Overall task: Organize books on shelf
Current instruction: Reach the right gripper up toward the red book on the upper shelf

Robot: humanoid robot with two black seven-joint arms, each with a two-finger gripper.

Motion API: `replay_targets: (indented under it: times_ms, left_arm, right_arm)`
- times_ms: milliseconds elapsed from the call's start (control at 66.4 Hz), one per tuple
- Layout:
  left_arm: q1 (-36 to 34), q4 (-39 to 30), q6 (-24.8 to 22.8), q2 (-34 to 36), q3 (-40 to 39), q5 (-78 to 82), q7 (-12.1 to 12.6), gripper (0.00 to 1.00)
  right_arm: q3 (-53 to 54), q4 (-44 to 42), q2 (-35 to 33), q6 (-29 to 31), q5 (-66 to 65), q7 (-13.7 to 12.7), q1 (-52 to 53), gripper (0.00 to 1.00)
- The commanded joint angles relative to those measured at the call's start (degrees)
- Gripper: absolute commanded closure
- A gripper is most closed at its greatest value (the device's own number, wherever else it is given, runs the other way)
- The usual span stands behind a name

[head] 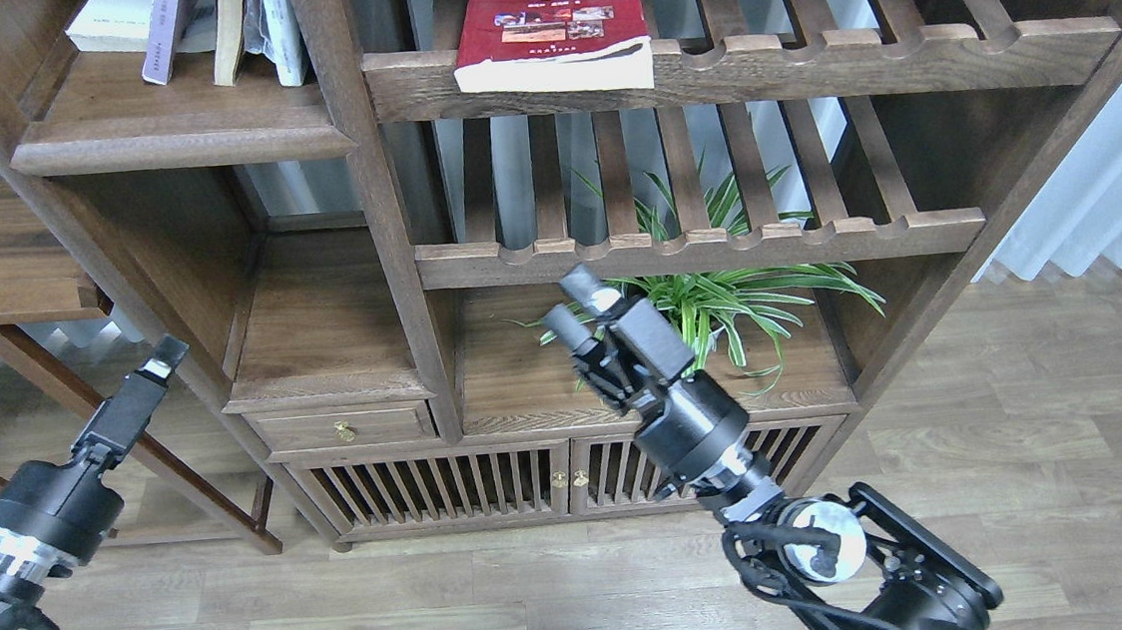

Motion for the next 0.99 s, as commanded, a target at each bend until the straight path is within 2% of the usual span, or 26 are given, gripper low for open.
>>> replay_targets:
  times_ms: [0,271,361,663,979]
  left_arm:
    - [-0.08,1.3,0.01,0.01,-0.27,0.03,0.0,0.16]
    - [-0.78,2.88,0.01,0.01,-0.19,0.03,0.09,0.15]
    - [-1.05,2.97,0.01,0.01,-0.19,-0.06,0.7,0.12]
    - [-0.08,4.38,0.01,-0.35,-0.8,-0.5,0.7,0.01]
    - [-0.08,4.46,0.01,-0.87,0.34,-0.58,0.53,0.0]
  right_arm:
    - [-0.32,-0.05,0.0,0.0,0.09,1.03,1.2,0.02]
    - [0.38,-1.19,0.0,-7.78,1.85,3.93,9.37,0.02]
    - [0.55,-1.9,0.0,-9.81,2.2,4.11,12.0,0.02]
    - [1.17,-3.13,0.0,-9.81,2.55,4.2,12.45,0.01]
    - [1.7,-4.1,0.0,-9.98,2.55,4.2,15.35,0.01]
